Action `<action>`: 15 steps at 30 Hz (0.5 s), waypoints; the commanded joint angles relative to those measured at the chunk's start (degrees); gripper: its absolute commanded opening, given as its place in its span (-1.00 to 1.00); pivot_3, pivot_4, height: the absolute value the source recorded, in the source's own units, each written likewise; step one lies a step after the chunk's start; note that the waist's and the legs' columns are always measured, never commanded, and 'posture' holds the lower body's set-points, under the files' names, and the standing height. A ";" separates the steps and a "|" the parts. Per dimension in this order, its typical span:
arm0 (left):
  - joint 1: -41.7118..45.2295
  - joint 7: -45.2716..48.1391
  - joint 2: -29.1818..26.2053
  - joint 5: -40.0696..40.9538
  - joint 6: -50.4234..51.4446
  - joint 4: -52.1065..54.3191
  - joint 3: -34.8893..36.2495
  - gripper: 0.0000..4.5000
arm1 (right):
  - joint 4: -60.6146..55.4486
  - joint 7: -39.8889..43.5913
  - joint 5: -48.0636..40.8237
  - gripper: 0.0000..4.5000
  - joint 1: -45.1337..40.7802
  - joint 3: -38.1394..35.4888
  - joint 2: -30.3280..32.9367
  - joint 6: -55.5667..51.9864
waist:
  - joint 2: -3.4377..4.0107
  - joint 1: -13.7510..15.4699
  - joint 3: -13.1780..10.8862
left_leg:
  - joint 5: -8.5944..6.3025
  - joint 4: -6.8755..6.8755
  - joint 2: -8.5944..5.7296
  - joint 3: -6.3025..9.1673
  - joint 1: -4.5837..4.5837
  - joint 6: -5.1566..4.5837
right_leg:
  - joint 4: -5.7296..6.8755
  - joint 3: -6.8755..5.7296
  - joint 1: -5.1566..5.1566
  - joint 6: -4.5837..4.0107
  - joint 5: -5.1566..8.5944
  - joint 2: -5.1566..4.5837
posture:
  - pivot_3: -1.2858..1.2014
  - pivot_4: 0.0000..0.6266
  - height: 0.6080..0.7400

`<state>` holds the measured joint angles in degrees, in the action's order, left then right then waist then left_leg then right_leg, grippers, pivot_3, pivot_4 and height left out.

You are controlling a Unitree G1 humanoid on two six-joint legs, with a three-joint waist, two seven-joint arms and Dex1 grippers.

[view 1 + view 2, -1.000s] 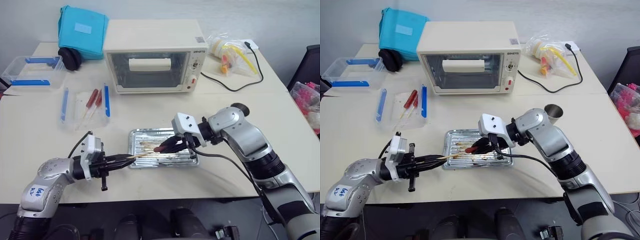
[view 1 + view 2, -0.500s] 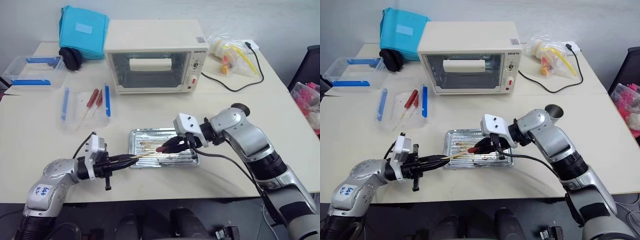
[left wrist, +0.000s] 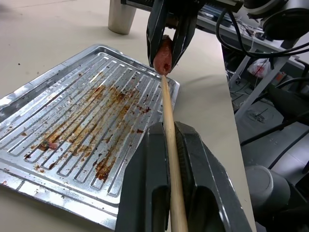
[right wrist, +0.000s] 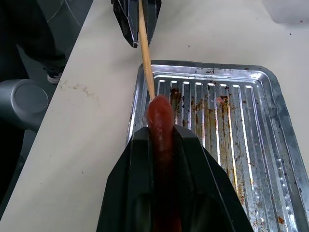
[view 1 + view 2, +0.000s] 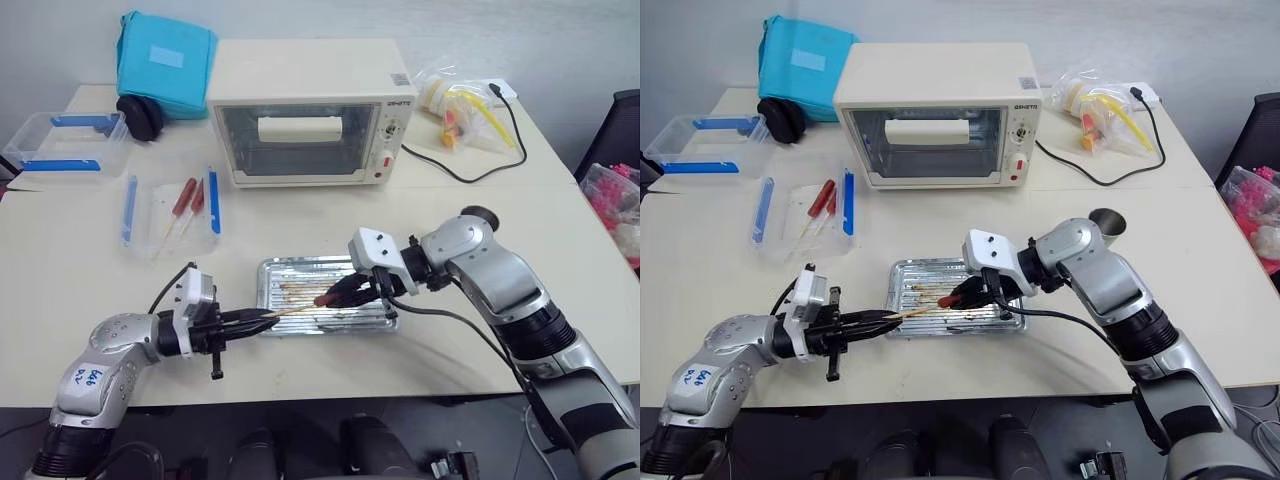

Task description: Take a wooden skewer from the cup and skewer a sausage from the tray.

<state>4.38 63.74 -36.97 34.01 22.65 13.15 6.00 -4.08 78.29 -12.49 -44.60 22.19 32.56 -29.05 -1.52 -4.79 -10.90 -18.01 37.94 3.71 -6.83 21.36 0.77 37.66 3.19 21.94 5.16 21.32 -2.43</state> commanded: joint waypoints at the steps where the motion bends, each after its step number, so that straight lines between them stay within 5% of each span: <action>1: 0.02 0.67 -0.43 2.31 0.21 3.28 0.88 -1.00 | -0.23 0.44 -0.39 -0.80 -0.15 -0.31 0.41 1.04 | 0.00 0.01 0.00 | 0.00 0.00 0.00 0.00 0.00 0.00 | 0.00 0.00 0.00 0.00 0.00 0.00 | 0.03 -0.52 1.00; 15: 0.95 -1.15 0.50 1.46 -0.06 3.32 0.01 -1.00 | 1.00 0.37 -0.10 -0.80 -0.80 -0.23 -0.36 1.04 | 0.00 0.01 0.00 | 0.00 0.00 0.00 0.00 0.00 0.00 | 0.00 0.00 0.00 0.00 0.00 0.00 | 0.03 -0.52 1.00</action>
<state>4.70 62.68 -36.62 35.63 23.69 15.61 5.84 -1.70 78.41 -11.88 -44.61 22.19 32.47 -28.62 -1.52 -4.78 -10.90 -18.01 37.94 3.71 -6.83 21.36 0.77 37.66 3.19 21.94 5.16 21.32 -2.43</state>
